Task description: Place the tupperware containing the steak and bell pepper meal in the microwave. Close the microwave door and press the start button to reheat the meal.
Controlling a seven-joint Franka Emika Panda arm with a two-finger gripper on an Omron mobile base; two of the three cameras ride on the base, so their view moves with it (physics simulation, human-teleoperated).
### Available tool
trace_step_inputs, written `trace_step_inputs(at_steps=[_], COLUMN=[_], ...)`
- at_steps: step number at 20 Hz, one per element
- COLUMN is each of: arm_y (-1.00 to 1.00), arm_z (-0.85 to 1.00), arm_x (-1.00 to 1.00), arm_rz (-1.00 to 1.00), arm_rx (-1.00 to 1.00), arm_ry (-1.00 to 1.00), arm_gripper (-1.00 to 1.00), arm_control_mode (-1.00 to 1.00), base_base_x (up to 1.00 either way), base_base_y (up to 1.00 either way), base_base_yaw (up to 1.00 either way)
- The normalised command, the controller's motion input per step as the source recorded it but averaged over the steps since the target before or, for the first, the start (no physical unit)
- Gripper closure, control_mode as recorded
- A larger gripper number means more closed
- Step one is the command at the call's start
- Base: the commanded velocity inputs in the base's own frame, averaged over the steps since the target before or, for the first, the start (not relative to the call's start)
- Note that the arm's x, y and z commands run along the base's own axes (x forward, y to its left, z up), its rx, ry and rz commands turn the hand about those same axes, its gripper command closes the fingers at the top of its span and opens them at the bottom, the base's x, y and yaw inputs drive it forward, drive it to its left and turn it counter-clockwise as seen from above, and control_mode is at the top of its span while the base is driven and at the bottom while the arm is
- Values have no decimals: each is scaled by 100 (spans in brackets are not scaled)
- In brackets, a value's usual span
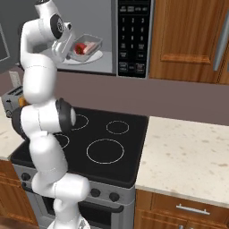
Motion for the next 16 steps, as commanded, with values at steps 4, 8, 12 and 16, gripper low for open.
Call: trace_step_inputs(at_steps=[4, 8, 12, 16], arm_y=[13, 17, 3, 0], arm_z=[-21, -8, 0, 0], arm_x=[78, 21, -16, -50], arm_rz=[0, 1, 0, 0], arm_rx=[-2, -3, -4, -4], arm_ry=[0, 0, -14, -27], arm_gripper=[100, -100, -100, -100], arm_control_mode=[-100, -100, -100, -100], base_base_x=[0, 0, 0, 0], base_base_y=[0, 0, 0, 0], base_base_yaw=[0, 0, 0, 0])
